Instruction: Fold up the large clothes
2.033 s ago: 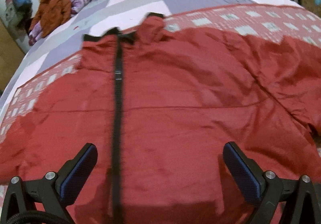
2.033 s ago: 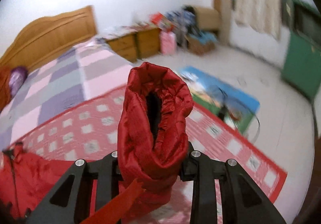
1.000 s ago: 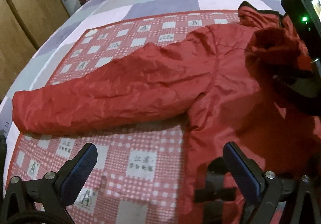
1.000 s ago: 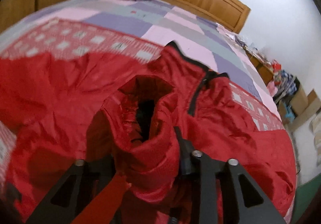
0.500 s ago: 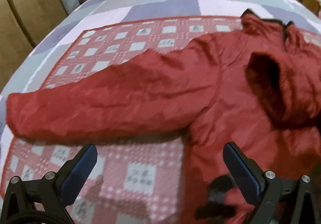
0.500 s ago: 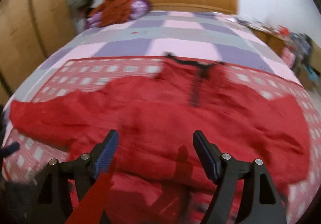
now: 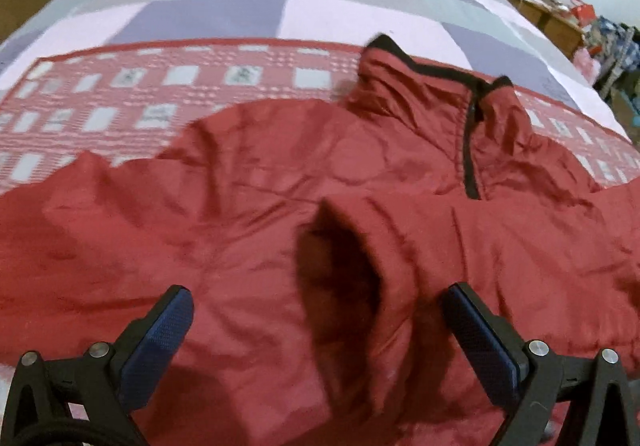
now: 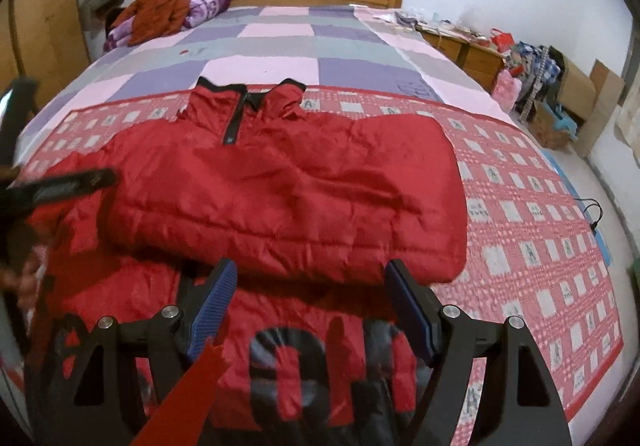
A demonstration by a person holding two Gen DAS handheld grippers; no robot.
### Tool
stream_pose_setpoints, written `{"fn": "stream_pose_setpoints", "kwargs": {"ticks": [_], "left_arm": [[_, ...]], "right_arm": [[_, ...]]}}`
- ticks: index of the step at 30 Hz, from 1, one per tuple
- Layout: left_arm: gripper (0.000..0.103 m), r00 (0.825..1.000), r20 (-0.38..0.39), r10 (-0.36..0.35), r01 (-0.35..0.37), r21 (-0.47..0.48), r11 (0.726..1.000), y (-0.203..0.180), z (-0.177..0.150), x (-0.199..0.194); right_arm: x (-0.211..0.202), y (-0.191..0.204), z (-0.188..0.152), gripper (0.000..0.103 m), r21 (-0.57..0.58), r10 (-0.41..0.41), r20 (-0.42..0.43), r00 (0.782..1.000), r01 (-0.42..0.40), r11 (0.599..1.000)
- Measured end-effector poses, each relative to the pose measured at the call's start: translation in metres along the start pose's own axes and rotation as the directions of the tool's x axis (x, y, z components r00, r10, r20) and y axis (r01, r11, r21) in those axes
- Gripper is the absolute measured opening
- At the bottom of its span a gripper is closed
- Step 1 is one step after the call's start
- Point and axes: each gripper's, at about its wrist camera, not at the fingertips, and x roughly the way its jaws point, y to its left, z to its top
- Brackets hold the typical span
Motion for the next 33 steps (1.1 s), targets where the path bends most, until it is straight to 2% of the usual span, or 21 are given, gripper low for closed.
{"fn": "stream_pose_setpoints", "kwargs": {"ticks": [1, 2, 3, 4, 5, 7, 8, 9, 12, 15, 17, 20, 25, 26, 27, 28, 29, 30, 32, 33], "left_arm": [[0.099, 0.999, -0.037, -0.04, 0.04, -0.002, 0.999, -0.003, 0.0, 0.009], [0.09, 0.992, -0.073, -0.101, 0.1, -0.017, 0.995, -0.004, -0.001, 0.017], [0.062, 0.979, -0.114, -0.17, 0.166, -0.046, 0.985, -0.005, -0.003, 0.025], [0.056, 0.975, -0.132, -0.176, 0.171, -0.055, 0.984, -0.006, -0.003, 0.03], [0.05, 0.974, -0.121, -0.189, 0.184, -0.054, 0.982, -0.007, -0.003, 0.03], [0.024, 0.968, -0.101, -0.229, 0.223, -0.067, 0.972, -0.003, 0.001, 0.023], [0.019, 0.968, -0.085, -0.236, 0.231, -0.065, 0.971, -0.001, 0.004, 0.017], [0.014, 0.976, -0.049, -0.214, 0.212, -0.04, 0.976, 0.004, 0.008, 0.004], [0.013, 0.994, 0.031, -0.106, 0.106, -0.012, 0.994, 0.029, 0.019, -0.019], [0.013, 1.0, -0.008, -0.007, 0.006, -0.047, 0.999, 0.072, 0.021, -0.013], [0.013, 0.999, -0.036, 0.013, -0.014, -0.041, 0.999, 0.083, 0.017, -0.005], [0.013, 0.999, -0.037, 0.032, -0.031, 0.028, 0.999, 0.07, 0.014, 0.001], [0.013, 0.999, -0.022, 0.037, -0.036, 0.036, 0.999, 0.057, 0.014, 0.001], [0.014, 0.999, -0.023, 0.037, -0.036, 0.04, 0.999, 0.055, 0.015, 0.003], [0.016, 0.999, -0.029, 0.025, -0.024, 0.044, 0.999, 0.053, 0.015, 0.005], [0.019, 0.999, -0.033, 0.019, -0.017, 0.053, 0.998, 0.049, 0.016, 0.006], [0.019, 0.999, -0.039, 0.013, -0.01, 0.074, 0.997, 0.044, 0.017, 0.007], [0.021, 0.999, -0.045, 0.01, -0.005, 0.097, 0.995, 0.039, 0.017, 0.009], [0.022, 0.998, -0.055, 0.017, -0.009, 0.141, 0.99, 0.032, 0.014, 0.016], [0.023, 0.998, -0.055, 0.028, -0.019, 0.148, 0.989, 0.031, 0.012, 0.019]], "right_arm": [[-0.001, 0.0, -0.004, 0.079, -0.014, 0.006, -0.004, 1.0, -0.006, 1.0], [-0.001, -0.002, -0.007, 0.079, -0.02, 0.012, -0.009, 1.0, -0.012, 1.0], [-0.001, -0.003, -0.009, 0.079, -0.025, 0.015, -0.014, 1.0, -0.016, 1.0], [-0.003, -0.004, -0.012, 0.079, -0.028, 0.017, -0.017, 1.0, -0.018, 0.999], [-0.004, -0.007, -0.014, 0.079, -0.034, 0.021, -0.018, 1.0, -0.022, 0.999], [-0.005, -0.012, -0.016, 0.079, -0.04, 0.018, -0.016, 1.0, -0.018, 0.999], [-0.006, -0.016, -0.016, 0.079, -0.042, 0.01, -0.013, 1.0, -0.011, 0.999], [-0.008, -0.02, -0.017, 0.079, -0.043, 0.004, -0.009, 1.0, -0.005, 0.999], [-0.009, -0.034, -0.013, 0.079, -0.051, -0.025, 0.012, 1.0, 0.026, 0.998], [-0.006, -0.049, -0.009, 0.079, -0.054, -0.053, 0.028, 0.998, 0.055, 0.997], [-0.001, -0.058, -0.002, 0.079, -0.045, -0.064, 0.039, 0.997, 0.065, 0.997], [0.015, -0.06, 0.014, 0.079, -0.04, -0.072, 0.063, 0.995, 0.074, 0.996], [0.053, -0.031, 0.052, 0.079, -0.127, -0.078, 0.129, 0.989, 0.094, 0.987], [0.066, -0.026, 0.056, 0.079, -0.156, -0.071, 0.113, 0.991, 0.089, 0.984], [0.089, -0.022, 0.056, 0.079, -0.202, -0.095, 0.062, 0.994, 0.106, 0.974], [0.114, -0.026, 0.051, 0.079, -0.237, -0.152, -0.003, 0.988, 0.147, 0.96], [0.133, -0.041, 0.046, 0.079, -0.218, -0.186, -0.069, 0.98, 0.167, 0.962], [0.14, -0.062, 0.044, 0.079, -0.143, -0.181, -0.096, 0.979, 0.166, 0.976], [0.141, -0.095, 0.043, 0.082, -0.01, -0.17, -0.12, 0.978, 0.17, 0.985], [0.139, -0.098, 0.043, 0.082, -0.012, -0.174, -0.115, 0.978, 0.173, 0.985]]}}
